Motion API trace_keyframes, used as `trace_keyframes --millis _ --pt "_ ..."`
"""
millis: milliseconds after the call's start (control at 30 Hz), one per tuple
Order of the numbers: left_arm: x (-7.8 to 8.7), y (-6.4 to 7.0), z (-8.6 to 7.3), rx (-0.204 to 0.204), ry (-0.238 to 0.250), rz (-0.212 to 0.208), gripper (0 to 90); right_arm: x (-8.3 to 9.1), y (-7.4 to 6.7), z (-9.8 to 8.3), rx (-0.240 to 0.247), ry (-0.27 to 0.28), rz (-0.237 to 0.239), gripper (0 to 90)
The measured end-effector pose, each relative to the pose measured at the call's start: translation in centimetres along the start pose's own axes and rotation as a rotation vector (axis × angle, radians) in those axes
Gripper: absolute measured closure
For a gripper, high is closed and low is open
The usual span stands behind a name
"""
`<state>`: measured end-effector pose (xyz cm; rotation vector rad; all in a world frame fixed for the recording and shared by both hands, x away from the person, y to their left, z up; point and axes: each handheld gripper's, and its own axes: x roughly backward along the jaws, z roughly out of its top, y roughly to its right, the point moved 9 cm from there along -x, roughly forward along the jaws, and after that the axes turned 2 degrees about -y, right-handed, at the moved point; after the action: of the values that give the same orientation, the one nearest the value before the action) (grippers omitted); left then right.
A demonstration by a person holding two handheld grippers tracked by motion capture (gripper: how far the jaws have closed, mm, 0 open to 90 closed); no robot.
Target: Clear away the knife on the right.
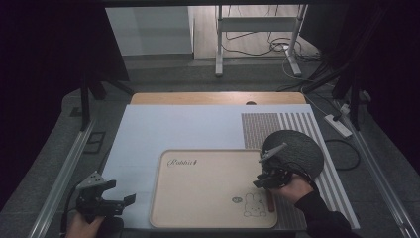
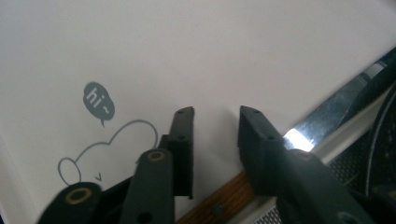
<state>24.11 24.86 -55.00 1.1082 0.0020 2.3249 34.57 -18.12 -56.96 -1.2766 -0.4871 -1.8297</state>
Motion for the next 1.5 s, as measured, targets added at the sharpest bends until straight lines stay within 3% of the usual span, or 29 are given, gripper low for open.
trace_keyframes --millis 200,367,567,667,833,1200,1500 --pt "0.0 0.0 0.0 0.000 -0.001 0.001 2.9 0.3 0.0 0.9 0.016 0.059 -0.029 41.8" --pt "0.0 0.0 0.0 0.001 0.000 0.000 2.9 0.2 -0.1 1.3 0.029 0.088 -0.079 15.6" --pt "0.0 0.0 0.0 0.001 0.002 -0.001 2.9 0.4 -0.8 1.0 0.050 0.098 -0.061 10.3" --pt "0.0 0.0 0.0 0.002 0.003 -0.002 2.9 0.8 -0.6 0.6 0.060 0.117 -0.101 2.7" --pt "0.0 0.0 0.0 0.002 0.002 -0.002 2.9 2.0 0.1 0.1 0.032 0.169 -0.164 0.0" --pt "0.1 0.0 0.0 0.007 0.010 -0.008 2.8 3.7 0.5 -1.7 -0.033 0.217 -0.171 0.0" --pt "0.1 0.0 0.0 0.010 0.014 -0.012 2.7 5.3 1.3 -3.7 -0.094 0.264 -0.232 0.0"
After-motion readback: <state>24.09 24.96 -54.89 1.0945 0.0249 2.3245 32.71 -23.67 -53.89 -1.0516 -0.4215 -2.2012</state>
